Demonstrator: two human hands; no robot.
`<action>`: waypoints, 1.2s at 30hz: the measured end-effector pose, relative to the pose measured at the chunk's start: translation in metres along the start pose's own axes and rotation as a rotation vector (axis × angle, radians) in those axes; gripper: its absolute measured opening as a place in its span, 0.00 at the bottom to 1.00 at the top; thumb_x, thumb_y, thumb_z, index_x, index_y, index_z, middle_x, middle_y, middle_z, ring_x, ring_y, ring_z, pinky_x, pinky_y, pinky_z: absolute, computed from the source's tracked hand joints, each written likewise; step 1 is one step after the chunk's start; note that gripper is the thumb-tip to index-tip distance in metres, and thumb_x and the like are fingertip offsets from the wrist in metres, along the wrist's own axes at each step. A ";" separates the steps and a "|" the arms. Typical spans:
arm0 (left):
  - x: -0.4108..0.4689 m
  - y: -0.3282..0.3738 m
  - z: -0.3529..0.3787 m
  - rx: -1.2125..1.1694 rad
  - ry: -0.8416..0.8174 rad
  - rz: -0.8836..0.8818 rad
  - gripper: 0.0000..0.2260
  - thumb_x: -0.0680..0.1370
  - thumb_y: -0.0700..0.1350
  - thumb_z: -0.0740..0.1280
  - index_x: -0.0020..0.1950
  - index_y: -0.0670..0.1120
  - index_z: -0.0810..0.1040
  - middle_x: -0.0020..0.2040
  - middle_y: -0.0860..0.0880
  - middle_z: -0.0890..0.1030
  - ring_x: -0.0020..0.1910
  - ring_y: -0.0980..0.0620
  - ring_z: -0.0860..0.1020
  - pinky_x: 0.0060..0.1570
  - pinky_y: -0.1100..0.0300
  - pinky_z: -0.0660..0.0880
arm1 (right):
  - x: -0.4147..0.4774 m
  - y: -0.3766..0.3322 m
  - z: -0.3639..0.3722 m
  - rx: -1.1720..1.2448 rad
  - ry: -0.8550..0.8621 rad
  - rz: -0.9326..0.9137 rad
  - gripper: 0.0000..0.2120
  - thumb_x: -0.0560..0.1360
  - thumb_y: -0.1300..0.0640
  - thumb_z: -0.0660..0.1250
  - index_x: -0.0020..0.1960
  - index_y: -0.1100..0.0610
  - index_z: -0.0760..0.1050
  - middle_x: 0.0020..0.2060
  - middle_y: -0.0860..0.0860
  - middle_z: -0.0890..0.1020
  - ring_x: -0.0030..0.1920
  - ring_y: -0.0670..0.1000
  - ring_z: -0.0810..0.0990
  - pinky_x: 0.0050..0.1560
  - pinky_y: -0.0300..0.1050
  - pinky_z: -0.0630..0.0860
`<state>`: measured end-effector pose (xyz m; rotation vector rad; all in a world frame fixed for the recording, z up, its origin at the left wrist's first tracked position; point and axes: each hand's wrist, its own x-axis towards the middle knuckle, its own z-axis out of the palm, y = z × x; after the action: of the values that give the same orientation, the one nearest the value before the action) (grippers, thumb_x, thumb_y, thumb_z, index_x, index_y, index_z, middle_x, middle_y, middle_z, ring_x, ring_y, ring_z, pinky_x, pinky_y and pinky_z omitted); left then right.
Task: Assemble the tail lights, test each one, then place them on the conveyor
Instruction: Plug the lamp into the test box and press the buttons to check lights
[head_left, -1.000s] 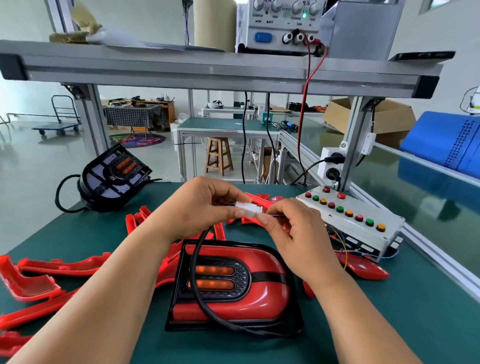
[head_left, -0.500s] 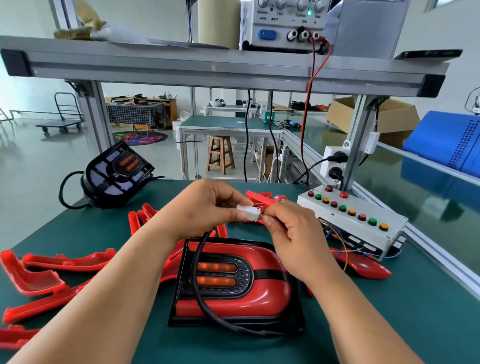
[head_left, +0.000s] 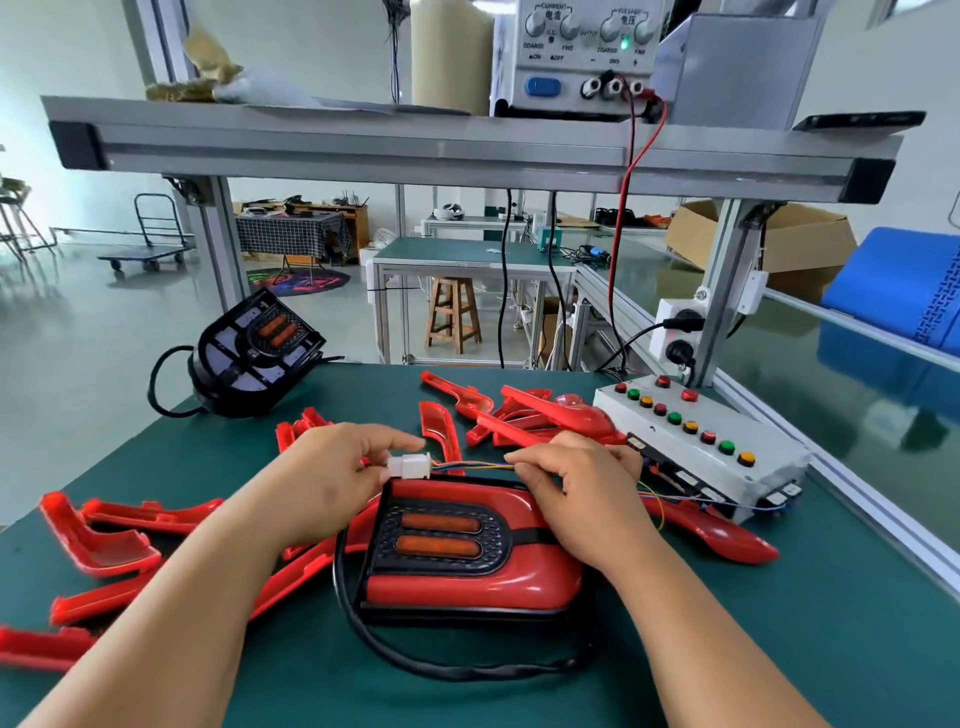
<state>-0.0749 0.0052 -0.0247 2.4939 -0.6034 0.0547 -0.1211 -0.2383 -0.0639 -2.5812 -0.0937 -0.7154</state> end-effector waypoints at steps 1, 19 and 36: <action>-0.001 -0.003 0.004 -0.003 0.023 -0.032 0.18 0.79 0.41 0.65 0.60 0.64 0.77 0.48 0.58 0.79 0.39 0.65 0.76 0.42 0.72 0.67 | 0.001 0.001 0.001 0.007 -0.007 0.015 0.09 0.79 0.47 0.64 0.55 0.37 0.80 0.42 0.41 0.77 0.53 0.42 0.75 0.52 0.46 0.55; 0.007 -0.010 0.017 -0.729 -0.041 -0.181 0.11 0.79 0.34 0.64 0.54 0.46 0.81 0.45 0.44 0.84 0.44 0.50 0.82 0.51 0.59 0.78 | 0.003 0.024 -0.008 -0.077 -0.162 0.283 0.11 0.80 0.42 0.58 0.55 0.38 0.79 0.55 0.37 0.81 0.59 0.43 0.75 0.57 0.51 0.60; 0.007 0.004 0.054 -0.864 0.297 -0.300 0.13 0.81 0.37 0.63 0.45 0.52 0.83 0.33 0.54 0.84 0.29 0.62 0.78 0.28 0.70 0.73 | 0.065 0.055 -0.026 -0.450 -0.330 0.360 0.34 0.80 0.36 0.50 0.78 0.57 0.52 0.80 0.54 0.48 0.79 0.53 0.46 0.75 0.59 0.41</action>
<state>-0.0754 -0.0291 -0.0665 1.6610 -0.0752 0.0380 -0.0668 -0.3029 -0.0339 -3.0008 0.4688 -0.1861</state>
